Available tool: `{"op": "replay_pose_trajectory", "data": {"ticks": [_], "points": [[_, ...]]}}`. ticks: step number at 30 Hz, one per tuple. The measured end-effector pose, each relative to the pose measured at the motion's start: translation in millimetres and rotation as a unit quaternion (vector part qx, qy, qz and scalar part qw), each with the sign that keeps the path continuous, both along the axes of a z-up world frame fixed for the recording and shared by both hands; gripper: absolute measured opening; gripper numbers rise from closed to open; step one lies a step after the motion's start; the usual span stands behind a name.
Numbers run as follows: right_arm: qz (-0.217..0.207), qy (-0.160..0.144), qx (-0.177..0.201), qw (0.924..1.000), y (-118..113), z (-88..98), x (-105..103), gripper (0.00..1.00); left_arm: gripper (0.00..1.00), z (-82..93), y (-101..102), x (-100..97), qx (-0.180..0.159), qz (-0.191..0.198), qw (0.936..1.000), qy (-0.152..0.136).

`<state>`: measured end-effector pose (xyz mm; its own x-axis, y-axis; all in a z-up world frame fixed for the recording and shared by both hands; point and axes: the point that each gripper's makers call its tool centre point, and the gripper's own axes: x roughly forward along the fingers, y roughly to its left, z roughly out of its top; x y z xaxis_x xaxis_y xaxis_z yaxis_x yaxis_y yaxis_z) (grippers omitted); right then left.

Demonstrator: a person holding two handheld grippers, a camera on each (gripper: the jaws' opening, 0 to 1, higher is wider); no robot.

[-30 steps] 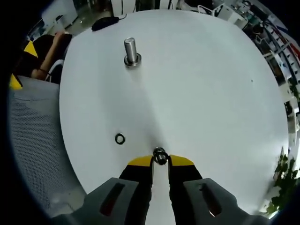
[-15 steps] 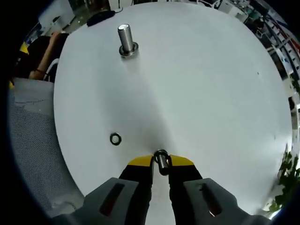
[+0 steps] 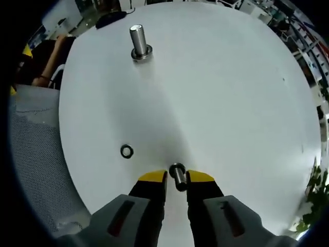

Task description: Place the washer onto the threaded stud by aligning its center hole with the stud, sliding it down to the base, and recovering from edge contact or off-axis alignment until the washer reaches the visible bottom stop.

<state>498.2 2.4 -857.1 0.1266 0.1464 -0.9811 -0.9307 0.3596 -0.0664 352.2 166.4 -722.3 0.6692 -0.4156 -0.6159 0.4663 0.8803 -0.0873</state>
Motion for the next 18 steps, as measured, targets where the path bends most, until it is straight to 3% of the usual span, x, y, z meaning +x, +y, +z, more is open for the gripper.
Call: {"op": "replay_pose_trajectory", "data": {"ticks": [18], "points": [[-0.028, -0.015, 0.009, 0.9995, -16, 18.4, -4, 0.22, 0.26, 4.1, -6, 0.3, -0.004, -0.013, 0.9999, -0.008]]}}
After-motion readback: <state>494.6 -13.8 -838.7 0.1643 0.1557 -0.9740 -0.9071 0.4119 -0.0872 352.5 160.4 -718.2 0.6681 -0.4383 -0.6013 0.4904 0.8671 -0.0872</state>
